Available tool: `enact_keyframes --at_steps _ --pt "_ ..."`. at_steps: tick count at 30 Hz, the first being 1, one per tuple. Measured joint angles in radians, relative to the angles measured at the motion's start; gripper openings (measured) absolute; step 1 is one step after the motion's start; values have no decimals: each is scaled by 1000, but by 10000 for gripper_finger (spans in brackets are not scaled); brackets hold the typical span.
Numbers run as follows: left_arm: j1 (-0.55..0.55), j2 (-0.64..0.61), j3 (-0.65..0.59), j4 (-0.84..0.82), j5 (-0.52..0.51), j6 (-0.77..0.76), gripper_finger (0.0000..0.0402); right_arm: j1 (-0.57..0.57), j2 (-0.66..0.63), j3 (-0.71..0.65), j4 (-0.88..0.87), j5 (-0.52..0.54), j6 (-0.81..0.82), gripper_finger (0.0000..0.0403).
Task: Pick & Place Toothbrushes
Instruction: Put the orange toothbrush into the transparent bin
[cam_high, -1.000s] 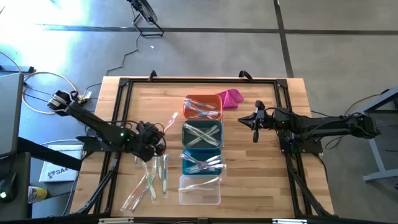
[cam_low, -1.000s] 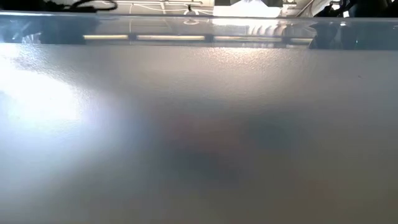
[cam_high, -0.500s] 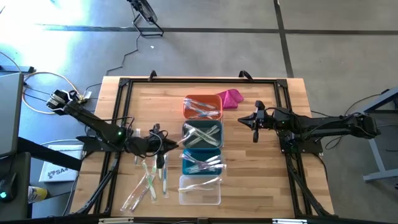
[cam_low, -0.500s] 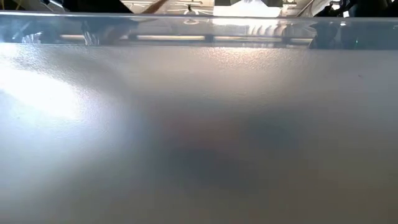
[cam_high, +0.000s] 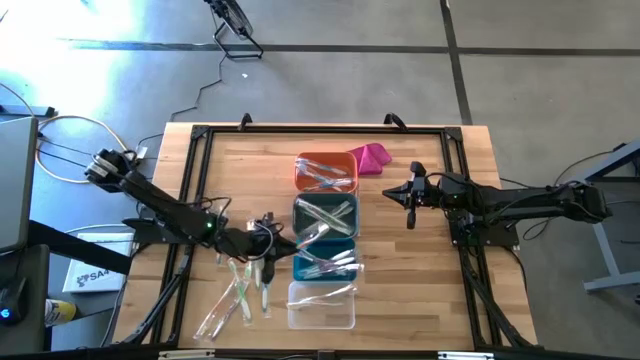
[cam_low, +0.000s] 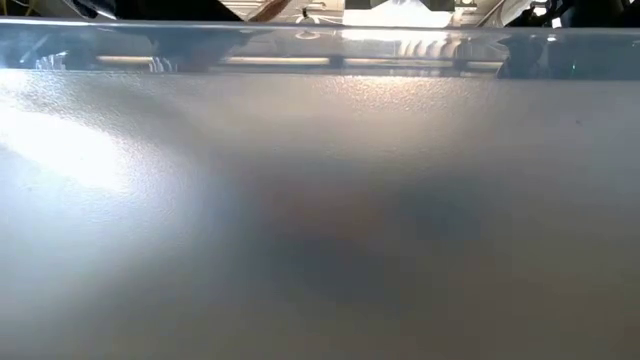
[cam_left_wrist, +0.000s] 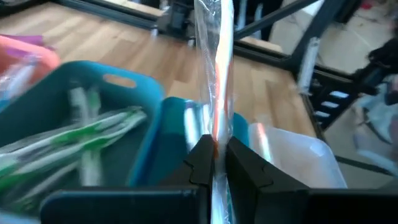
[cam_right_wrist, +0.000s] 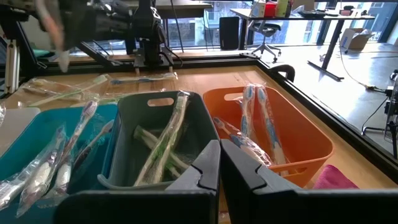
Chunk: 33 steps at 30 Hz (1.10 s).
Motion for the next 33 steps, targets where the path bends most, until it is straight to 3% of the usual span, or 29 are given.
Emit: enact_keyframes --at_steps 9,24,33 --pt "0 106 1 133 124 -9 21 0 0 0 0 0 0 4" --pt "0 255 140 111 283 -41 21 0 0 0 0 0 0 4" --pt "0 388 245 104 437 -108 21 0 0 0 -2 0 11 4"
